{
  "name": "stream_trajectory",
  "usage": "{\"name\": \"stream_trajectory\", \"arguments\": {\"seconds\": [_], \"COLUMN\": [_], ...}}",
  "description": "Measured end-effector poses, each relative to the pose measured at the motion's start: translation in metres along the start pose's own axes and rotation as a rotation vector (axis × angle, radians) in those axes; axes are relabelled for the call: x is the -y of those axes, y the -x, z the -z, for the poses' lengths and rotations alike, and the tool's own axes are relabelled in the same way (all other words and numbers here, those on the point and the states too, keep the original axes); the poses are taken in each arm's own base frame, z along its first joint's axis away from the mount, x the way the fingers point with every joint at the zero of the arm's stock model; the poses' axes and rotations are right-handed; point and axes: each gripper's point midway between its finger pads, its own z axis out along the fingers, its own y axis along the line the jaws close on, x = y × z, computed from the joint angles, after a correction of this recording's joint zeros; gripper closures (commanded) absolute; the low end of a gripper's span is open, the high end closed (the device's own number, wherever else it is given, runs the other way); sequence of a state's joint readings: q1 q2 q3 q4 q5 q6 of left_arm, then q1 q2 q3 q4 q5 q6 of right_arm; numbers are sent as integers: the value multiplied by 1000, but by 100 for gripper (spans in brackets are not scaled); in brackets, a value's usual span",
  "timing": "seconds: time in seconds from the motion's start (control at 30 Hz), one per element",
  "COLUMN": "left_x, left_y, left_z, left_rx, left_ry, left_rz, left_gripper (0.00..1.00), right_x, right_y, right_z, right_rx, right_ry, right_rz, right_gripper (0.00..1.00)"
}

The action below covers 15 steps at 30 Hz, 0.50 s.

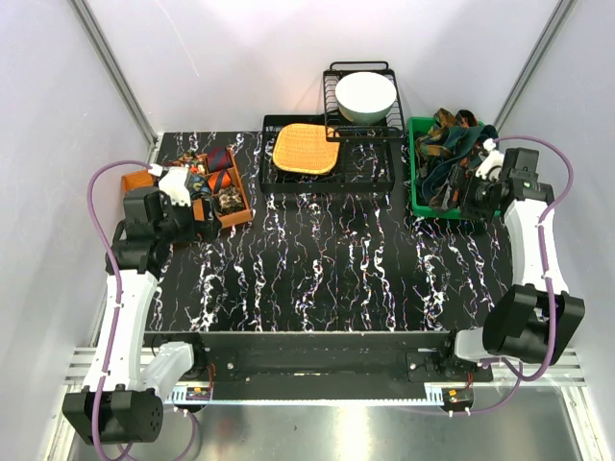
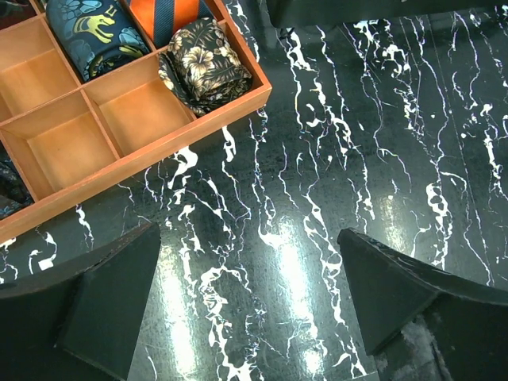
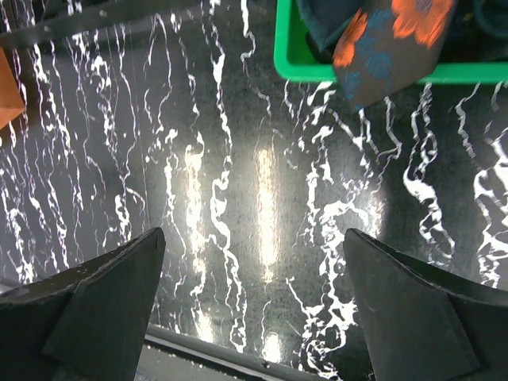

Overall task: Roll the ties
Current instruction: Pick up the tie from the bin.

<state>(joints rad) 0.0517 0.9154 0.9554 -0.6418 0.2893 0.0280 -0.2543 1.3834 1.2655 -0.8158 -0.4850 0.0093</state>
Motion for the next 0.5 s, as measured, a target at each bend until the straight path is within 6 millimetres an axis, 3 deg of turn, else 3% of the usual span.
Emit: {"name": "stream_trajectory", "arguments": {"seconds": [0.1,0.2,0.5], "left_x": [-1,-3,-5], "left_y": [-2,-2,32], "left_z": [-2,-4,-17], "left_rx": [-11,-27,-9], "left_ry": [0,-1,-21], "left_rz": [-14,-28,-46], "left_gripper": [1,1,1], "right_x": [2,4,25], "right_y": [13,39,144], "right_z": [1,-1,-22], "right_rx": [13,38,159], "right_ry": [-17,-35,-89], "right_rz": [5,8,-6], "right_gripper": [0,0,0]}}
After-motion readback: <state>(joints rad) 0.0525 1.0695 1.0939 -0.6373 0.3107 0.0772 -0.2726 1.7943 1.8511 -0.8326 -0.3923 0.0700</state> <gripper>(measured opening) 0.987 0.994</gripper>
